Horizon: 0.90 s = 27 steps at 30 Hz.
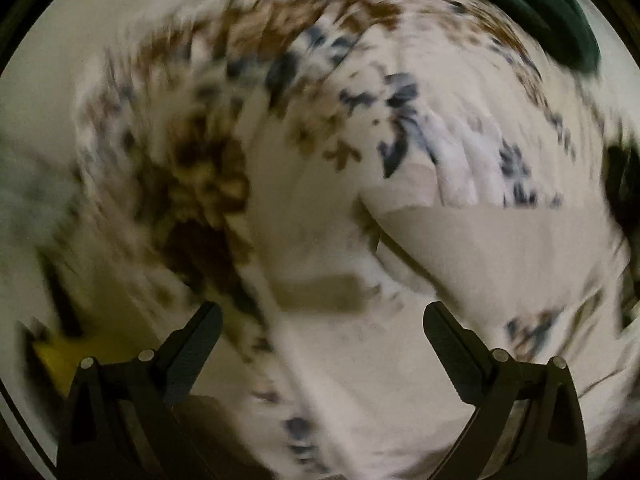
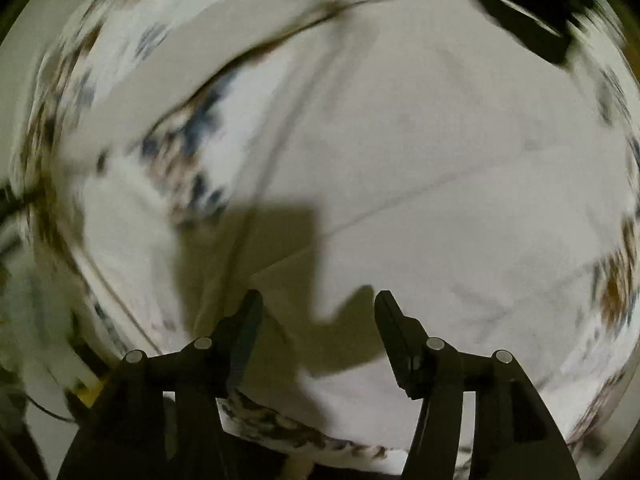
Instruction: Fold small clothes
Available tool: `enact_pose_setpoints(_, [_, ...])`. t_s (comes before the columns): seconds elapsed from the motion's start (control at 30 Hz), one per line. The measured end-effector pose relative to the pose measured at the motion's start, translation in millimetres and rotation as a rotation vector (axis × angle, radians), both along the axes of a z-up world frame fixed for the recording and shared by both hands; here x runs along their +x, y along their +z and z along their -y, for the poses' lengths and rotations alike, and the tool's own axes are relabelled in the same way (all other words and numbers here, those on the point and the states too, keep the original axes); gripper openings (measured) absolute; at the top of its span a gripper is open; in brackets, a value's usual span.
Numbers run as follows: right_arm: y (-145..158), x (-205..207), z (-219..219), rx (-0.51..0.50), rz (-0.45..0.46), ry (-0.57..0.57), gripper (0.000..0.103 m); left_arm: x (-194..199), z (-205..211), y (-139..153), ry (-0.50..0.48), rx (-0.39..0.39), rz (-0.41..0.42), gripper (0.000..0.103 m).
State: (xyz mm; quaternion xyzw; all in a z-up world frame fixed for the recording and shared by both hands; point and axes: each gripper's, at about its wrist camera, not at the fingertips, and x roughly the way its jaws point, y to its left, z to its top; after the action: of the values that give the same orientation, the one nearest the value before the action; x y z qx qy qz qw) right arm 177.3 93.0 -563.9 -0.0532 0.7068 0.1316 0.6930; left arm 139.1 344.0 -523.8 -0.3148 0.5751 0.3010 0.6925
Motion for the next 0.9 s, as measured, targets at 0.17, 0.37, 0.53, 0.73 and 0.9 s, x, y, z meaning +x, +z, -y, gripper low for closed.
enact_pose_setpoints(0.17, [-8, 17, 53, -0.037, -0.055, -0.203, 0.060, 8, -26, -14, 0.149, -0.154, 0.148, 0.099])
enact_pose_setpoints(0.37, [-20, 18, 85, -0.043, -0.102, -0.303, 0.060, 59, -1, -13, -0.270, 0.041, 0.094, 0.099])
enact_pose_setpoints(0.53, [-16, 24, 91, -0.036, -0.106, -0.322, 0.060, 61, 21, -28, -0.421, 0.052, 0.036, 0.099])
enact_pose_setpoints(0.73, [-6, 40, 90, -0.035, -0.098, -0.336, 0.060, 86, 0, -41, -0.279, -0.021, 0.115, 0.073])
enact_pose_setpoints(0.9, [-8, 47, 83, -0.048, -0.096, -0.343, 0.060, 75, -2, -24, -0.220, -0.030, 0.160, 0.007])
